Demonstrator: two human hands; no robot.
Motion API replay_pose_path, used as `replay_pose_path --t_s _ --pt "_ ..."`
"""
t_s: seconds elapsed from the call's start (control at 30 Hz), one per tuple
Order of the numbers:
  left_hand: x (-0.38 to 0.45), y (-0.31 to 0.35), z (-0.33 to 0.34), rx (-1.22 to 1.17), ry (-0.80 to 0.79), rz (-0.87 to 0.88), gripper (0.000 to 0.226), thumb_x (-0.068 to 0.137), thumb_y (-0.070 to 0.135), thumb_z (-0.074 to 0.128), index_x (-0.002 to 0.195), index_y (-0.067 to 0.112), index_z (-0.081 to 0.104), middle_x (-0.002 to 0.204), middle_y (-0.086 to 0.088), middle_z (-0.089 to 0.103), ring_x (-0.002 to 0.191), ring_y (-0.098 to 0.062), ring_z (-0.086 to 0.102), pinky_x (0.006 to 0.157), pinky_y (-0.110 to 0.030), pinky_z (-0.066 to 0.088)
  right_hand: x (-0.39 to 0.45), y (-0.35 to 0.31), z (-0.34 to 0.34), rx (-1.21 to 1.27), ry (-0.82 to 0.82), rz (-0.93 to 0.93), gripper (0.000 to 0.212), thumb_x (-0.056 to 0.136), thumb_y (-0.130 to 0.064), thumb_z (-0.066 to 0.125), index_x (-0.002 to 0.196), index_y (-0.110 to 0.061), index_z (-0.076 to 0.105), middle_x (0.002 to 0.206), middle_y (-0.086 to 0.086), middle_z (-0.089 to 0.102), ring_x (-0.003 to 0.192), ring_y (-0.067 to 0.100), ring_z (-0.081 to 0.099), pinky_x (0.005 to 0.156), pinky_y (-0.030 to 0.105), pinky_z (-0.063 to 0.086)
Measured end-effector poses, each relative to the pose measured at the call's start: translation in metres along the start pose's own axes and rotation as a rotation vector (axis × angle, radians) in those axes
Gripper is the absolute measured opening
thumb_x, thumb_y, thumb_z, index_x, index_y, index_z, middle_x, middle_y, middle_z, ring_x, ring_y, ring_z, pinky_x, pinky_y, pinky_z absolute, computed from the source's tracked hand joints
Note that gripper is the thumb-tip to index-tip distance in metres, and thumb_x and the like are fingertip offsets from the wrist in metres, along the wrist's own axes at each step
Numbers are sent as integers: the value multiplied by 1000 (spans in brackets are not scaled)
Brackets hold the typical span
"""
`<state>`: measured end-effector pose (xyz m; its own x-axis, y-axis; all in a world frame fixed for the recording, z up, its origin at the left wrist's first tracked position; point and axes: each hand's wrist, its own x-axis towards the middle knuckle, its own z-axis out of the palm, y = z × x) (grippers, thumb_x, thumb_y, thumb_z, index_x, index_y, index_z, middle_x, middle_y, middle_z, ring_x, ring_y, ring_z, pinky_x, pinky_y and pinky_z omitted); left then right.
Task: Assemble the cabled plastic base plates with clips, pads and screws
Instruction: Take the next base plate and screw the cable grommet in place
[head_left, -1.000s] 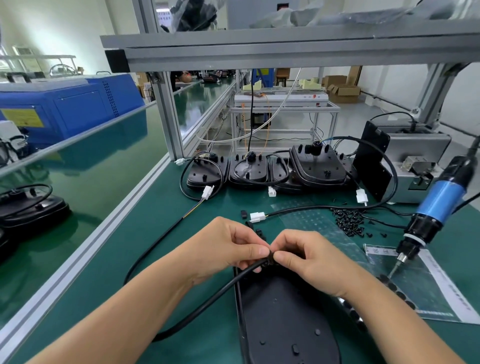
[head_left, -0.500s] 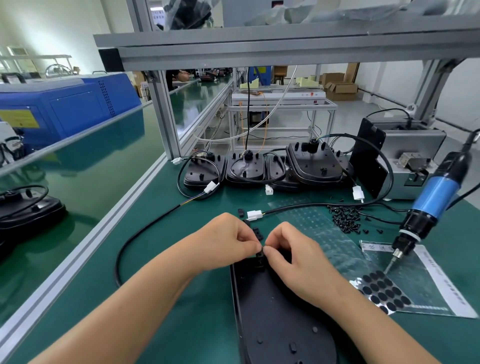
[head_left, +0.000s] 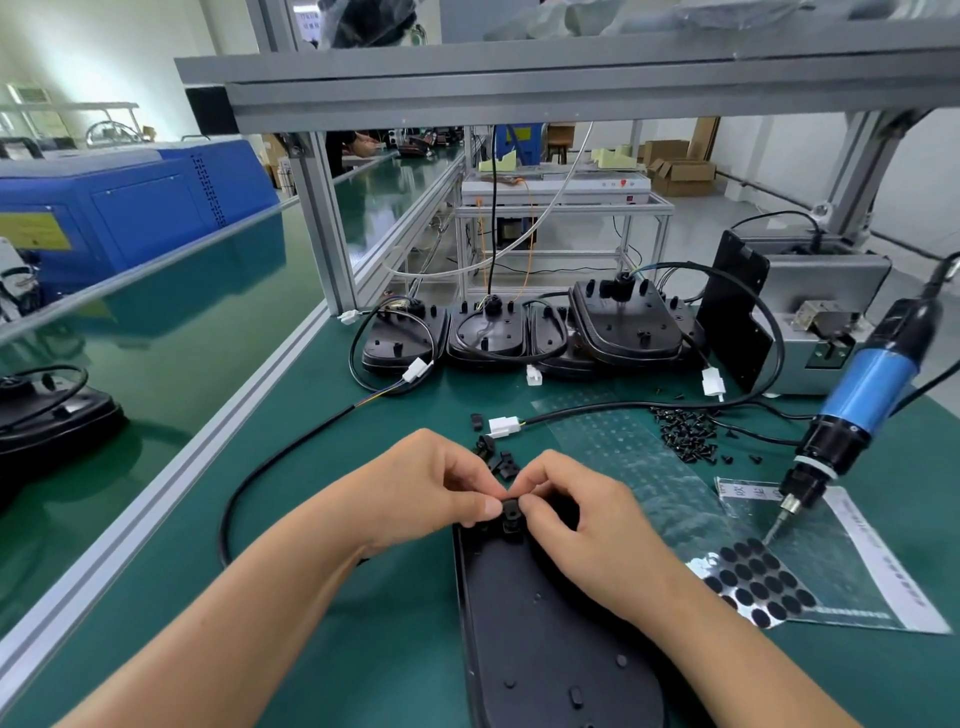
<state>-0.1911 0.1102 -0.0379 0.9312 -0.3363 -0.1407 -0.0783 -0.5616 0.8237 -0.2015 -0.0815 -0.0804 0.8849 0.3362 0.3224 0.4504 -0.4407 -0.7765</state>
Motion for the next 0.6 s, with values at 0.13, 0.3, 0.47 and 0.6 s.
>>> replay_pose_path --t_s 0.13,0.3,0.47,0.6 --pt "3 9 -10 70 53 4 8 82 20 73 86 26 77 71 14 72 66 6 60 64 -7 44 -1 0 -1 22 9 11 13 88 -20 59 85 -32 60 80 -13 64 78 11 60 77 33 48" --pt "51 65 3 116 272 227 10 84 28 70 76 25 74 59 14 66 49 7 51 50 -5 37 -5 0 -6 219 24 98 11 88 -26 58 94 -32 65 93 -10 70 92 4 62 84 19 47" --pt "124 115 69 462 -13 346 13 86 20 68 93 14 77 67 15 61 61 1 54 60 -10 40 2 11 -15 311 199 190 20 88 -11 50 78 -25 60 81 -12 70 83 3 64 75 24 49" --pt "164 114 102 721 -80 333 17 86 5 64 98 12 74 94 -4 68 87 -20 61 84 -28 50 4 30 -18 126 307 255 29 90 -5 46 70 -24 52 56 -22 56 49 -1 47 48 13 33"
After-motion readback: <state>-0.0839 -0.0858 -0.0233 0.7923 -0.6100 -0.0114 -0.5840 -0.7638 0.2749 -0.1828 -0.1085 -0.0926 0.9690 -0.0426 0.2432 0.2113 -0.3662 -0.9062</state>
